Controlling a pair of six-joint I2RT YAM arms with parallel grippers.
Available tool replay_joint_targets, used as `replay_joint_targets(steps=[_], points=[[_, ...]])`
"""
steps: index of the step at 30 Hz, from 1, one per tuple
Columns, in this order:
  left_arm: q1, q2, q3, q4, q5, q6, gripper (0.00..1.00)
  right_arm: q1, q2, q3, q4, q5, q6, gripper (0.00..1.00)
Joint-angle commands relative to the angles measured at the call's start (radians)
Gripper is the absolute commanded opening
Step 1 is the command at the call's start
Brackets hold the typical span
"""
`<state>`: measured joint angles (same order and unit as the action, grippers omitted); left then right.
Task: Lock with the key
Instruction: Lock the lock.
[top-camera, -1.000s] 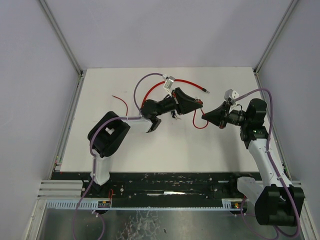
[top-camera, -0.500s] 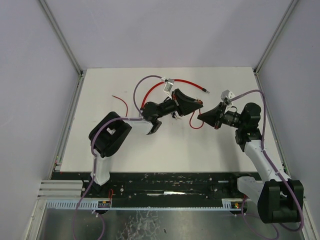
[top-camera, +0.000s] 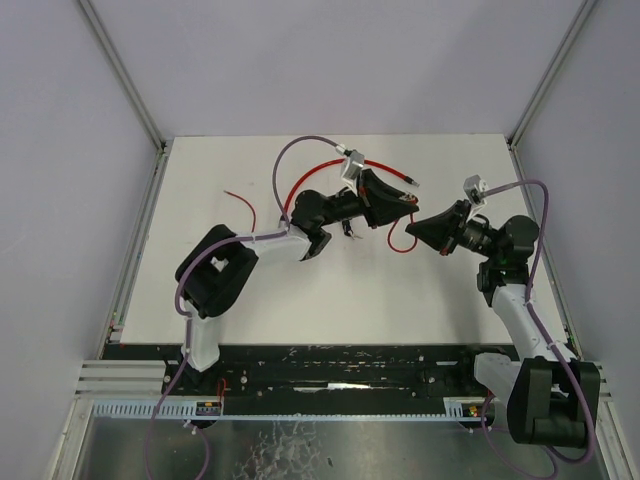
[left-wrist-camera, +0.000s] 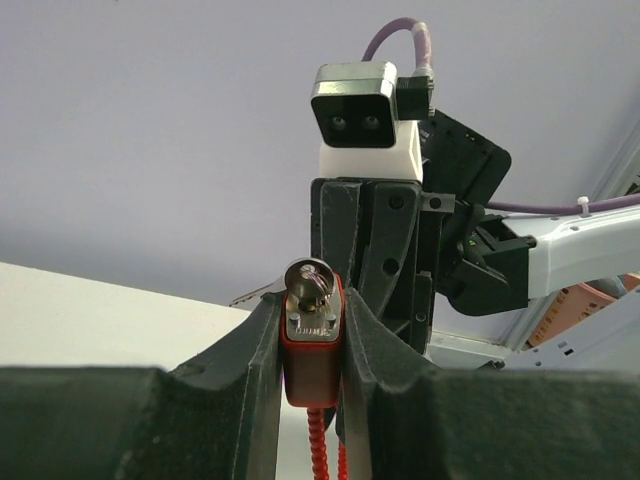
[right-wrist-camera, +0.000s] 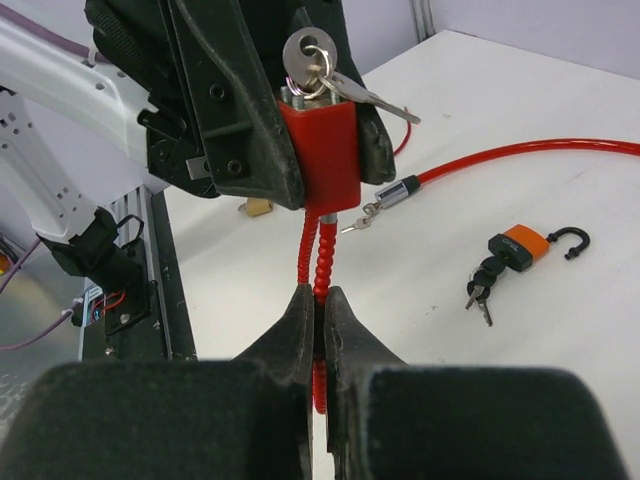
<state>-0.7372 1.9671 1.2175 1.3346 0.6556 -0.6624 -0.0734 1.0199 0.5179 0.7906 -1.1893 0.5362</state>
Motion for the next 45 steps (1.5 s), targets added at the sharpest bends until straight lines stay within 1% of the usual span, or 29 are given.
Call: replay_joint_targets(steps=[1,5,7,9,10,12,13,14,15,17,18,19,23,25,26,27,30,31,32,33,35,36,37,38,40,42,43,44,45], points=[[-0.034,0.067,0.035,-0.099,0.132,-0.001,0.0,0.051,-0.038,0.031,0.23,-0.016,0.05,0.0],[-0.001,0.084,0.032,-0.021,0.136,-0.1,0.0,0.004,-0.06,0.045,0.23,0.01,0.079,0.0],[0.012,0.095,0.028,0.032,0.144,-0.152,0.0,-0.022,-0.067,0.048,0.183,0.052,0.063,0.0],[0.016,0.098,0.042,0.021,0.155,-0.167,0.0,-0.034,-0.065,0.056,0.137,0.054,0.037,0.0],[0.016,0.097,0.048,-0.002,0.164,-0.157,0.0,-0.034,-0.058,0.05,0.179,0.037,0.081,0.0],[0.019,0.085,0.052,-0.074,0.154,-0.115,0.0,-0.034,-0.05,0.021,0.387,-0.007,0.207,0.0],[0.022,0.079,0.049,-0.109,0.15,-0.088,0.0,-0.034,-0.057,0.018,0.427,-0.011,0.222,0.0],[0.022,0.077,0.05,-0.114,0.15,-0.085,0.0,-0.034,-0.068,0.021,0.407,-0.004,0.199,0.0],[0.022,0.083,0.053,-0.094,0.158,-0.106,0.0,-0.034,-0.077,0.031,0.297,0.012,0.137,0.0],[0.02,0.11,0.07,-0.008,0.188,-0.187,0.0,-0.034,-0.076,0.076,0.008,0.065,-0.049,0.0],[0.018,0.123,0.079,0.031,0.201,-0.229,0.0,-0.033,-0.073,0.093,-0.078,0.084,-0.122,0.0],[0.018,0.14,0.09,0.071,0.213,-0.264,0.0,-0.032,-0.067,0.09,-0.066,0.089,-0.127,0.0],[0.004,0.19,0.142,0.132,0.262,-0.35,0.0,-0.032,-0.062,0.041,0.236,0.023,0.047,0.0],[-0.003,0.196,0.155,0.109,0.276,-0.334,0.0,-0.033,-0.063,0.033,0.336,0.0,0.106,0.0],[-0.004,0.197,0.156,0.082,0.277,-0.315,0.0,-0.032,-0.068,0.038,0.331,0.002,0.104,0.0],[-0.004,0.194,0.156,0.057,0.274,-0.294,0.0,-0.035,-0.078,0.047,0.285,0.028,0.081,0.0],[-0.009,0.186,0.155,-0.015,0.268,-0.236,0.0,-0.044,-0.088,0.118,-0.061,0.17,-0.119,0.0],[-0.014,0.181,0.154,-0.043,0.264,-0.208,0.0,-0.045,-0.082,0.117,-0.083,0.189,-0.118,0.0],[-0.02,0.172,0.153,-0.09,0.251,-0.164,0.0,-0.044,-0.073,0.094,-0.017,0.167,-0.066,0.0],[-0.025,0.164,0.152,-0.151,0.225,-0.116,0.0,-0.044,-0.057,0.057,0.144,0.114,0.044,0.0],[-0.029,0.15,0.155,-0.305,0.175,-0.013,0.0,-0.024,-0.031,-0.007,0.567,0.044,0.271,0.0],[-0.026,0.149,0.157,-0.333,0.16,0.006,0.0,-0.018,-0.031,-0.01,0.651,0.025,0.311,0.0],[-0.02,0.151,0.157,-0.332,0.156,-0.002,0.0,-0.017,-0.043,0.0,0.638,0.018,0.302,0.0],[-0.012,0.156,0.158,-0.32,0.156,-0.014,0.0,-0.018,-0.063,0.003,0.553,0.036,0.247,0.0],[-0.004,0.162,0.16,-0.287,0.179,-0.056,0.0,-0.025,-0.093,0.051,0.244,0.103,0.064,0.0],[-0.002,0.157,0.155,-0.25,0.21,-0.082,0.0,-0.045,-0.097,0.132,-0.148,0.242,-0.147,0.0],[-0.001,0.155,0.157,-0.23,0.238,-0.102,0.0,-0.046,-0.096,0.168,-0.284,0.301,-0.248,0.0],[-0.001,0.154,0.159,-0.205,0.266,-0.126,0.0,-0.046,-0.092,0.17,-0.307,0.32,-0.276,0.0],[-0.002,0.157,0.163,-0.17,0.299,-0.161,0.0,-0.046,-0.089,0.153,-0.261,0.305,-0.252,0.0]])
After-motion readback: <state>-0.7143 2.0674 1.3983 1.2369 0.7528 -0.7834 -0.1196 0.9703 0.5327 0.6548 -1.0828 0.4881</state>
